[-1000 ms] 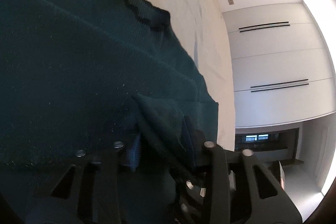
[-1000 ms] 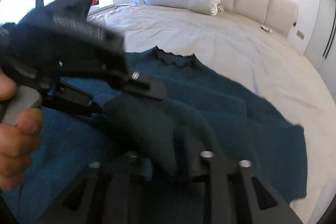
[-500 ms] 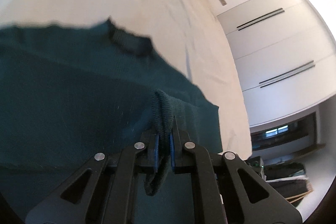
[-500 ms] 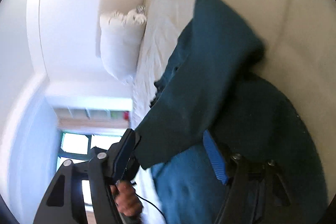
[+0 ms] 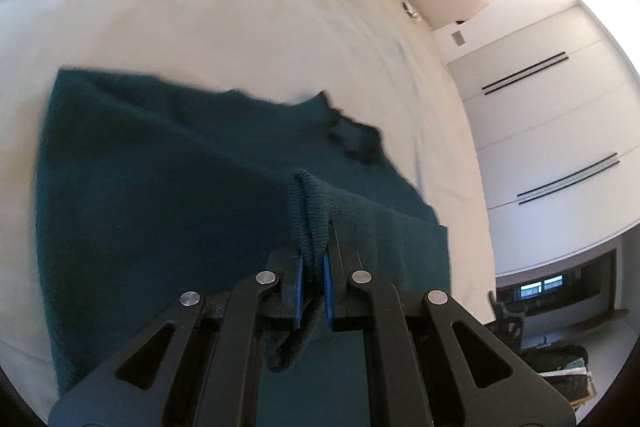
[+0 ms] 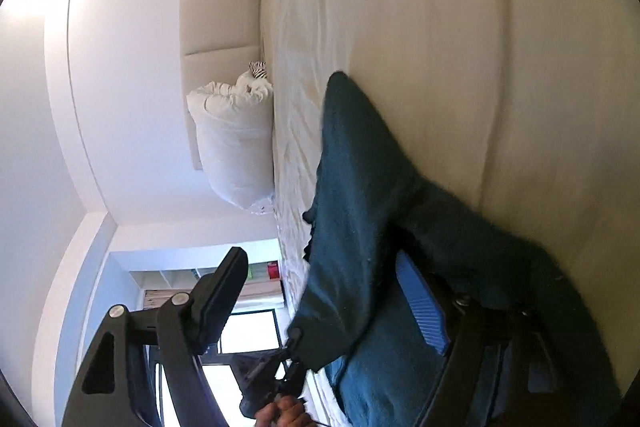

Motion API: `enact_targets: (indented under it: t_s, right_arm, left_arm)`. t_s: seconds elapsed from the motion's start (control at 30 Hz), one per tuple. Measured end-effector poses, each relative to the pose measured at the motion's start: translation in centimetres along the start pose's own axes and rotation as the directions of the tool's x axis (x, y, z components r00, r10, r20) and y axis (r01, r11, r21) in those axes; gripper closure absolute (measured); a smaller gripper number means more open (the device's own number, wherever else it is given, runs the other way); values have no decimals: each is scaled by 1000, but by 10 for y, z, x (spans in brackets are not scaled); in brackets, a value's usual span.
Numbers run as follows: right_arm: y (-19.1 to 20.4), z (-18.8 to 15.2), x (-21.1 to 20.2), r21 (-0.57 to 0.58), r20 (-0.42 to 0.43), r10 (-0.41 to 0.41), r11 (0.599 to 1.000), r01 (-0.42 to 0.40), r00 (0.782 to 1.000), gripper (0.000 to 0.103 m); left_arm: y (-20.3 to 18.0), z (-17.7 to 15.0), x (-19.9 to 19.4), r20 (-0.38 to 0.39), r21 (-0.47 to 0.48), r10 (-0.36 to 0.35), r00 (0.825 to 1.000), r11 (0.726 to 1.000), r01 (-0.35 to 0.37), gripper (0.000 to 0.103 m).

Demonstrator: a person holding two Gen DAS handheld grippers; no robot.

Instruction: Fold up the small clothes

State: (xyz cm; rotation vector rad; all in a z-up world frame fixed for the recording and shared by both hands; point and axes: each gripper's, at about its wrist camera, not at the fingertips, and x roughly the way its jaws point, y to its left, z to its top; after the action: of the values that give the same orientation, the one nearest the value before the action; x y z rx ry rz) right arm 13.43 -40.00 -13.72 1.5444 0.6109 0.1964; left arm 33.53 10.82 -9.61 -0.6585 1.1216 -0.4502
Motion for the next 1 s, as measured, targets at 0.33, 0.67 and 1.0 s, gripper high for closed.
enact_targets:
  t_s: [0.33,0.67,1.0]
  right_arm:
    - [6,14,16,-51,48,-49,997,51,998,23]
    - [-2,23,22,-86,51,-55,995,59,997,25]
    - [-1,25,27,-110,50,-58,992,63,997,24]
  left_arm:
    - [45,-4,-5,9,-55,-1,1000,998,2,97]
    - [66,-6,0,9,-58,-3,1000,998,3,97]
    - [40,5,-6,57,8,-2,998,1000,2,97]
